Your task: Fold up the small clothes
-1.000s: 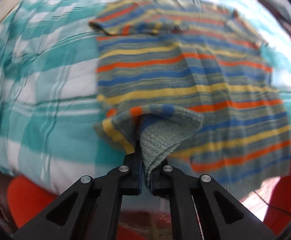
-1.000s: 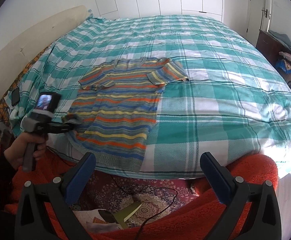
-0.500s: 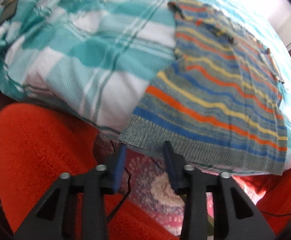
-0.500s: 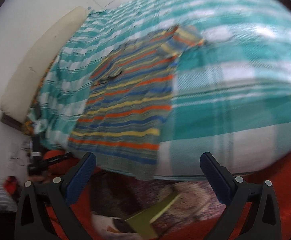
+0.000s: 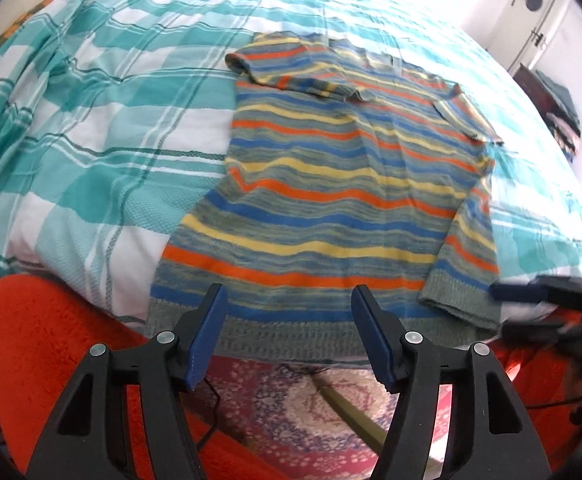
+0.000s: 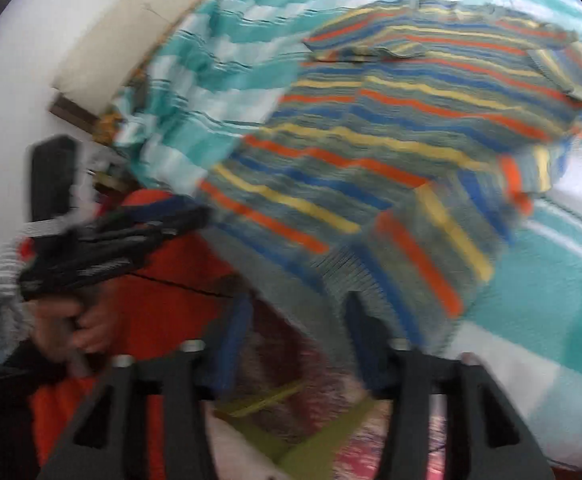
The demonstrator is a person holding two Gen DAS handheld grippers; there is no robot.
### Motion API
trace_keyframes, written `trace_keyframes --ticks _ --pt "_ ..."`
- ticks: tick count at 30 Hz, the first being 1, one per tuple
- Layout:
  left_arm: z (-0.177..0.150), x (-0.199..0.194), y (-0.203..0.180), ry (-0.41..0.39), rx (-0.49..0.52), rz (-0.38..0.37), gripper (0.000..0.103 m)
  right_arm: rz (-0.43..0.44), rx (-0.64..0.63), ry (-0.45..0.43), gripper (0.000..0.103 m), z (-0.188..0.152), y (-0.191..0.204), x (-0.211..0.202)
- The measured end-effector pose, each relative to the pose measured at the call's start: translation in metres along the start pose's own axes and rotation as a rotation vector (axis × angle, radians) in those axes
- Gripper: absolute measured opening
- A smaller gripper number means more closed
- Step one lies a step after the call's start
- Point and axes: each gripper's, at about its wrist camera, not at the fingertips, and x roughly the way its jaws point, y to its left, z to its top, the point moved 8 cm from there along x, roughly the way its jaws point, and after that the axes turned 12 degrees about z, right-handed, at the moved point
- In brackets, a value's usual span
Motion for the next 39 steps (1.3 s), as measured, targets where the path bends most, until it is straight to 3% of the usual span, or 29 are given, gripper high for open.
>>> trace_keyframes --ticks 4,7,9,11,15,17,19,21,22,23,25,28,30,32,33,37,39 --pt "-0.012 0.009 0.008 0.032 -0.014 0.009 0.066 0.101 0.235 -0.225 0.065 0.002 -0.037 -0.048" --pt "-0.009 0.016 0.020 0.058 -0.074 0.001 0.066 0.079 0.374 -0.319 0.065 -0.012 -0.074 -0.079" --pt "-0.004 0.019 0.039 0.061 -0.158 0.016 0.066 0.052 0.421 -0.286 0.061 -0.028 -0.084 -0.075" --pt "-0.003 0.022 0.060 0.065 -0.241 0.034 0.066 0.031 0.374 -0.231 0.057 -0.035 -0.070 -0.065" --pt "-0.011 0.033 0.092 0.094 -0.363 0.063 0.066 -0.108 0.113 -0.143 0.057 -0.018 -0.022 -0.045" --pt "-0.013 0.038 0.095 0.115 -0.381 0.050 0.066 -0.192 -0.014 -0.092 0.069 -0.006 -0.004 -0.023" --pt "-0.015 0.040 0.097 0.127 -0.386 0.058 0.066 -0.291 -0.118 -0.026 0.070 0.001 -0.004 0.002" --pt "-0.016 0.038 0.100 0.124 -0.398 0.043 0.066 -0.354 -0.175 0.052 0.059 0.002 -0.014 0.025" --pt "-0.017 0.037 0.102 0.121 -0.404 0.037 0.066 -0.377 -0.165 0.077 0.037 -0.003 -0.024 0.027" --pt "-0.018 0.036 0.104 0.118 -0.414 0.031 0.066 -0.400 -0.132 0.089 0.024 -0.007 -0.033 0.023" --pt "-0.020 0.036 0.109 0.114 -0.429 0.021 0.066 -0.370 -0.028 0.062 0.018 -0.013 -0.042 0.002" --pt "-0.021 0.040 0.110 0.122 -0.413 0.035 0.067 -0.377 0.054 0.004 0.019 -0.024 -0.044 -0.041" --pt "-0.020 0.044 0.107 0.127 -0.393 0.042 0.067 -0.407 0.046 -0.020 0.027 -0.024 -0.038 -0.054" --pt "-0.014 0.047 0.102 0.120 -0.369 0.041 0.067 -0.392 -0.011 -0.018 0.058 -0.018 -0.023 -0.049" --pt "-0.012 0.046 0.100 0.113 -0.362 0.041 0.067 -0.381 -0.041 -0.012 0.062 -0.011 -0.016 -0.039" --pt "-0.011 0.044 0.097 0.100 -0.343 0.045 0.067 -0.374 -0.147 0.062 0.062 0.010 -0.002 0.023" --pt "-0.013 0.044 0.098 0.104 -0.340 0.055 0.067 -0.414 -0.177 0.098 0.055 0.012 -0.013 0.044"
